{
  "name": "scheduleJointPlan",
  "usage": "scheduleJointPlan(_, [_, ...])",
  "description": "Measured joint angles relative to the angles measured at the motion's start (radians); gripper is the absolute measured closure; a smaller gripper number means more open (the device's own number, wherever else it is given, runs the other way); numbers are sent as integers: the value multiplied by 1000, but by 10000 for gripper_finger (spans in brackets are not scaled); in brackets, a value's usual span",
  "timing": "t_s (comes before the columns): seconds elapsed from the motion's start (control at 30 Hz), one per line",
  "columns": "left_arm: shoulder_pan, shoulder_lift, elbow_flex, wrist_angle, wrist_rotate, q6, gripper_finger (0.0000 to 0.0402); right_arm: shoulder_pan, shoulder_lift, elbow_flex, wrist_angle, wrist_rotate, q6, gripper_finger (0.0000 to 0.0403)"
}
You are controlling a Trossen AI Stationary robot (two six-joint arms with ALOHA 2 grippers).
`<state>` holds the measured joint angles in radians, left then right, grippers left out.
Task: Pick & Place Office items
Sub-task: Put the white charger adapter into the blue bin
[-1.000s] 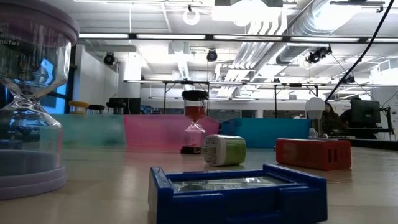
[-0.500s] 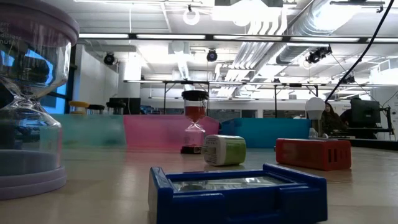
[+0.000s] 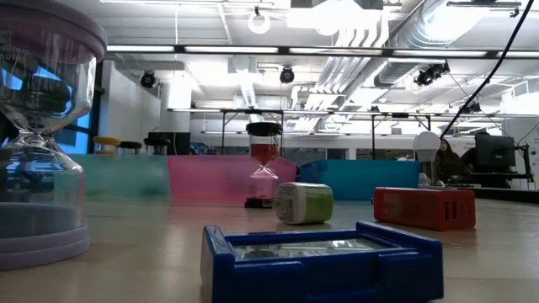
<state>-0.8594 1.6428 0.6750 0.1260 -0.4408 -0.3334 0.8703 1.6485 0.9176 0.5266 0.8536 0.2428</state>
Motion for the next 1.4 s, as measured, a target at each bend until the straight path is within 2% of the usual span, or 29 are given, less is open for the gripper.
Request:
scheduleJointPlan(0.13, [-3, -5, 0, -3, 1, -18, 273, 0, 0, 0, 0, 0, 0, 218])
scheduleJointPlan(0.23, [-6, -35, 0, -9, -4, 30, 273, 0, 0, 0, 0, 0, 0, 218])
scheduleJointPlan(0.57, [-77, -243, 49, -64, -171, 186, 273, -1, 0, 0, 38, 30, 29, 218])
scheduleJointPlan(0.77, [-132, -285, 148, -89, -324, 398, 273, -28, 0, 0, 39, 28, 152, 210])
scheduleJointPlan(0.93, [-122, -285, 212, -85, -429, 585, 273, -62, 0, 0, 45, 2, 193, 173])
scheduleJointPlan(1.03, [-93, -284, 215, -2, -483, 706, 273, -94, 0, 0, 55, 4, 264, 140])
scheduleJointPlan(1.13, [-45, -261, 216, 113, -476, 822, 273, -136, 0, 0, 57, -16, 326, 112])
scheduleJointPlan(1.27, [25, -191, 216, 318, -410, 982, 273, -198, 9, 0, 128, -131, 329, 94])
scheduleJointPlan(1.4, [68, -113, 216, 572, -368, 1119, 273, -241, 37, 0, 226, -227, 273, 94])
